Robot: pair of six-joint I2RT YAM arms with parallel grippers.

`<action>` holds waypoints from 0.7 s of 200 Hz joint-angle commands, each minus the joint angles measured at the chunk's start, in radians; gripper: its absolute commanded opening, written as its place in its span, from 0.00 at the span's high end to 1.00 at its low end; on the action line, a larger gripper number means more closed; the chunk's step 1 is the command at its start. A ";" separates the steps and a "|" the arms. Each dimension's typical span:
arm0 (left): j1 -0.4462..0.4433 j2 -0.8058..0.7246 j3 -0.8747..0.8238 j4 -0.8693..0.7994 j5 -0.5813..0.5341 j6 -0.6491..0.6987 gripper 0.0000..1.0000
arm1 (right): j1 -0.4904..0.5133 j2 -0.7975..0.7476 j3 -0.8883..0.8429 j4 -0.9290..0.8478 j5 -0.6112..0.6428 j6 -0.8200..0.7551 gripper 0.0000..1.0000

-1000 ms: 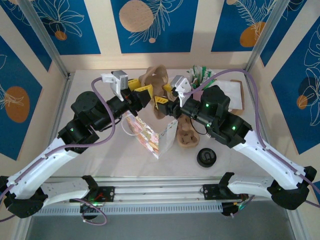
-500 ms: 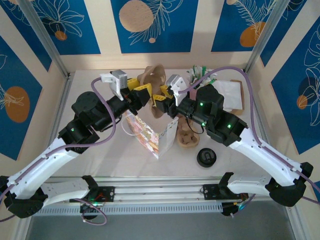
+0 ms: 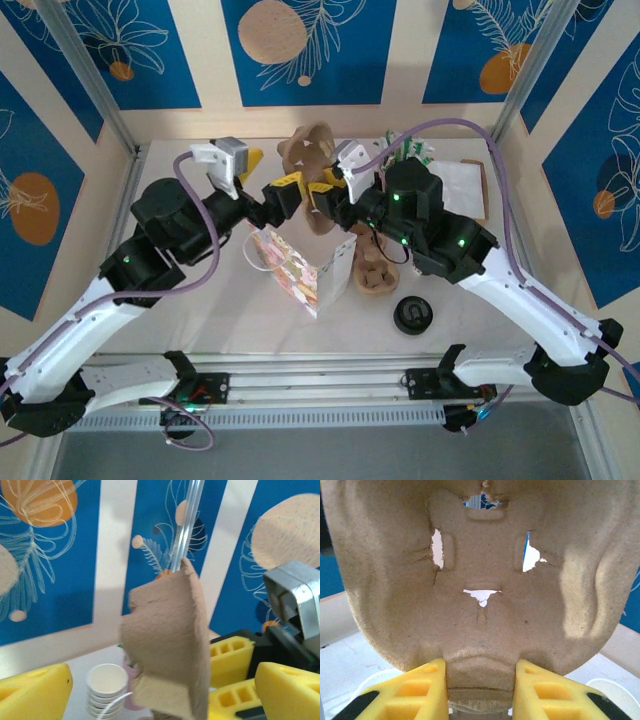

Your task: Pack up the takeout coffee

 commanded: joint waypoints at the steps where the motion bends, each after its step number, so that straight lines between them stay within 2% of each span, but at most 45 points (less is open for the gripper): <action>1: -0.007 -0.037 0.055 -0.130 -0.136 0.097 0.06 | 0.006 0.014 0.064 -0.100 0.048 0.051 0.68; 25: 0.014 0.009 0.130 -0.299 -0.284 0.196 0.10 | 0.005 0.042 0.124 -0.179 0.047 0.096 0.68; 36: 0.079 0.047 0.154 -0.374 -0.294 0.183 0.16 | 0.006 0.060 0.156 -0.211 0.033 0.116 0.68; 42: 0.140 0.064 0.158 -0.405 -0.237 0.149 0.19 | 0.006 0.068 0.168 -0.224 0.028 0.127 0.68; 60: 0.378 0.089 0.120 -0.411 0.063 0.008 0.25 | 0.006 0.080 0.186 -0.243 0.012 0.163 0.69; 74: 0.494 0.116 0.110 -0.400 0.245 -0.034 0.29 | 0.006 0.079 0.183 -0.234 -0.004 0.195 0.69; 96: 0.566 0.182 0.145 -0.426 0.458 -0.008 0.27 | 0.007 0.080 0.173 -0.214 -0.049 0.236 0.69; 140: 0.655 0.294 0.143 -0.437 0.683 0.012 0.27 | 0.006 0.112 0.151 -0.185 -0.077 0.272 0.69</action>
